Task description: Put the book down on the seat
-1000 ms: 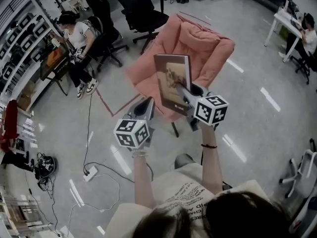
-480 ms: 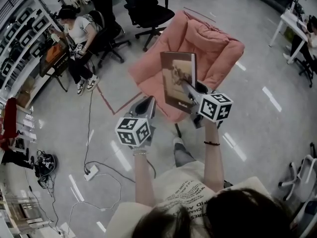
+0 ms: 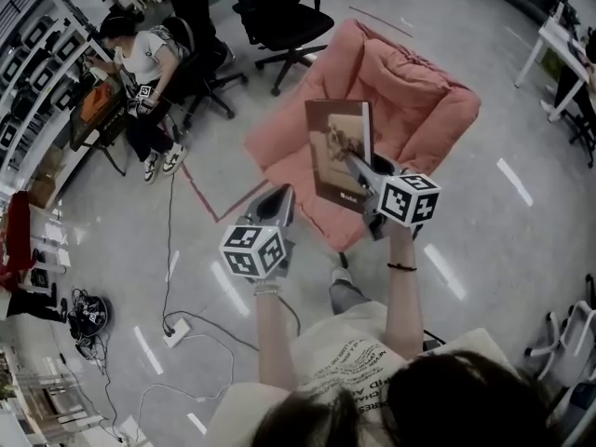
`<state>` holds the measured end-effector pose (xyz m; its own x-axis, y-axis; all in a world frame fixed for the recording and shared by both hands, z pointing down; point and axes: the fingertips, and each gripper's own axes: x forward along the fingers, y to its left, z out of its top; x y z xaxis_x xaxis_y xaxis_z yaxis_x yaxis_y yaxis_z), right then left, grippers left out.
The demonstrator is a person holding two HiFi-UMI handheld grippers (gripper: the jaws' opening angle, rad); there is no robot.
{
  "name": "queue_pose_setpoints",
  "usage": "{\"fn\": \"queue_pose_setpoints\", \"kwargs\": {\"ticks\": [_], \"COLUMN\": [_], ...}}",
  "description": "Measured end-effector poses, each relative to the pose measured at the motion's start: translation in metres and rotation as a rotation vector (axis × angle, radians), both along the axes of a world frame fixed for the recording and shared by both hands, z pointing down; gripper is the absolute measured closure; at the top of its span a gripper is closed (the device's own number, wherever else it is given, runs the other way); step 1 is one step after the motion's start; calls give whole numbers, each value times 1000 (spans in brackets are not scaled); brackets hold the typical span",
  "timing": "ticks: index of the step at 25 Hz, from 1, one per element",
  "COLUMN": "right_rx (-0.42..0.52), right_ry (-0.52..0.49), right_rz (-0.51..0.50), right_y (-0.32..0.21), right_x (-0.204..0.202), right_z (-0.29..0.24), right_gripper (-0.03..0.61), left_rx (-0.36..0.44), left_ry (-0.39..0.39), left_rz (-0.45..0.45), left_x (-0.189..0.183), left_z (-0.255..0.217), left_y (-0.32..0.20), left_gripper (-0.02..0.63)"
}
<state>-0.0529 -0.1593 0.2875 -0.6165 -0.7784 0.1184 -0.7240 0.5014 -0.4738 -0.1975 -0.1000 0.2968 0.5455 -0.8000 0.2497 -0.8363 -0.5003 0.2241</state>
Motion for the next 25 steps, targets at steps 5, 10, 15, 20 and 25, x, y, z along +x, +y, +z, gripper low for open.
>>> {"fn": "queue_pose_setpoints", "kwargs": {"ticks": [5, 10, 15, 20, 25], "right_rx": [-38, -62, -69, -83, -95], "right_ry": [-2, 14, 25, 17, 18], "right_rz": [-14, -52, -92, -96, -103], "right_y": [-51, -87, -116, -127, -131], "right_x": [-10, -26, -32, -31, -43], "right_z": [13, 22, 20, 28, 34], "right_gripper": [428, 430, 428, 429, 430], "left_rx": [-29, -48, -62, -51, -86], "left_ry": [8, 14, 55, 40, 56], "left_rz": [-31, -51, -63, -56, -45], "left_x": [-13, -20, -16, -8, -16], "left_z": [10, 18, 17, 16, 30], "left_y": [-46, -82, -113, -129, -138], "left_gripper": [620, 620, 620, 620, 620]}}
